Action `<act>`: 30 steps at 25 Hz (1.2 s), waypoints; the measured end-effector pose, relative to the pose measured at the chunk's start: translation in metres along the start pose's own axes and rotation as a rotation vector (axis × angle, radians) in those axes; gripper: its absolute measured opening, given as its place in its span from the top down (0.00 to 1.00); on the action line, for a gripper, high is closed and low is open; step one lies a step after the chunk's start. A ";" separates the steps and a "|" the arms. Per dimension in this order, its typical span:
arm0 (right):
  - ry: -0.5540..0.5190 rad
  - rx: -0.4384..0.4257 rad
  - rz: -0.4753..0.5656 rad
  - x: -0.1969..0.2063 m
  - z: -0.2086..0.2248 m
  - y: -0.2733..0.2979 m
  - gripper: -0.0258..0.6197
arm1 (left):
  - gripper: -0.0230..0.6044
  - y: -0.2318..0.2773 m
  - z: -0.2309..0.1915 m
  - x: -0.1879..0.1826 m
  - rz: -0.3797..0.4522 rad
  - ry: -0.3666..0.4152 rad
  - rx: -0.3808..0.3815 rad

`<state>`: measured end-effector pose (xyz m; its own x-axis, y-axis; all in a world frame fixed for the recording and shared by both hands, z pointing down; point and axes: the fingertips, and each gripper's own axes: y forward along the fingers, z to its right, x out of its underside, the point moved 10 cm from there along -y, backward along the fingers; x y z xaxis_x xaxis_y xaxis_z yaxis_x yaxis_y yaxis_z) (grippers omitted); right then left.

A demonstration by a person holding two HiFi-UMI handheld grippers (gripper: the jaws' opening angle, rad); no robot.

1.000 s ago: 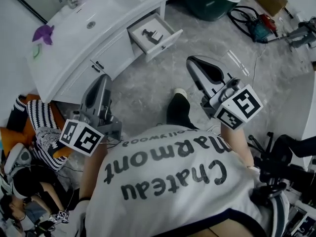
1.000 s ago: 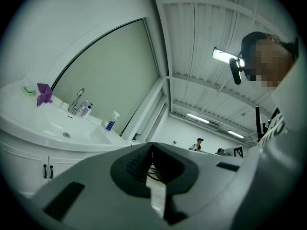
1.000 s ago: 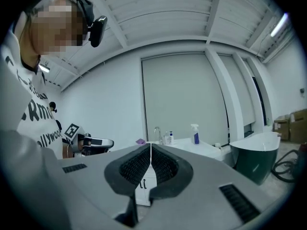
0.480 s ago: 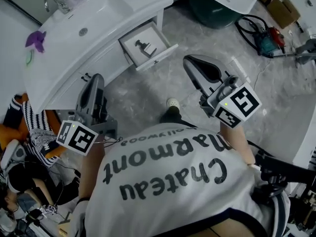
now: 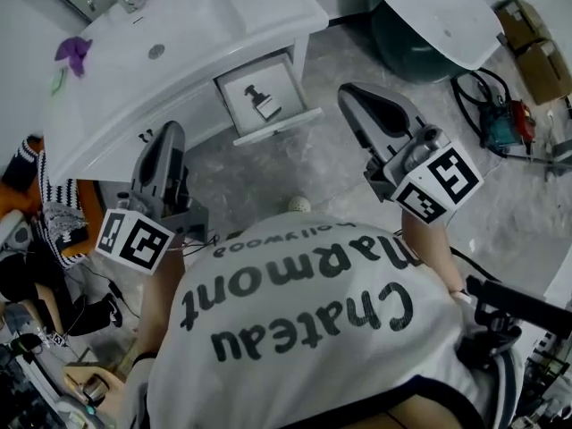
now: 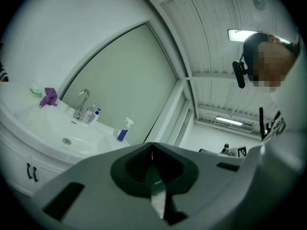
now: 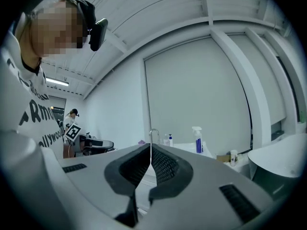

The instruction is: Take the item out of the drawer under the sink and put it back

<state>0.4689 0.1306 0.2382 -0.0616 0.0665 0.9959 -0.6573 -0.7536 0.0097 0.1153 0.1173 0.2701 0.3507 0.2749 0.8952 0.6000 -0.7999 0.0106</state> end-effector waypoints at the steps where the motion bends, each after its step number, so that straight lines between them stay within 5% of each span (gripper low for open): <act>1: 0.000 -0.012 0.006 0.000 0.009 0.002 0.94 | 0.95 0.004 0.002 0.003 -0.001 0.001 -0.004; 14: 0.116 -0.121 -0.043 0.030 0.059 0.032 0.94 | 0.95 0.041 -0.009 0.043 -0.010 0.012 -0.137; 19: 0.145 -0.089 -0.060 0.041 0.080 0.030 0.94 | 0.95 0.069 -0.027 0.074 -0.125 -0.062 -0.209; 30: 0.196 -0.037 -0.156 0.075 0.150 0.048 0.94 | 0.95 0.156 -0.076 0.133 -0.270 -0.139 -0.239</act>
<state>0.5454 0.0019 0.3272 -0.0991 0.3083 0.9461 -0.6968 -0.7002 0.1552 0.2005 -0.0116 0.4250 0.3074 0.5491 0.7771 0.5051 -0.7863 0.3558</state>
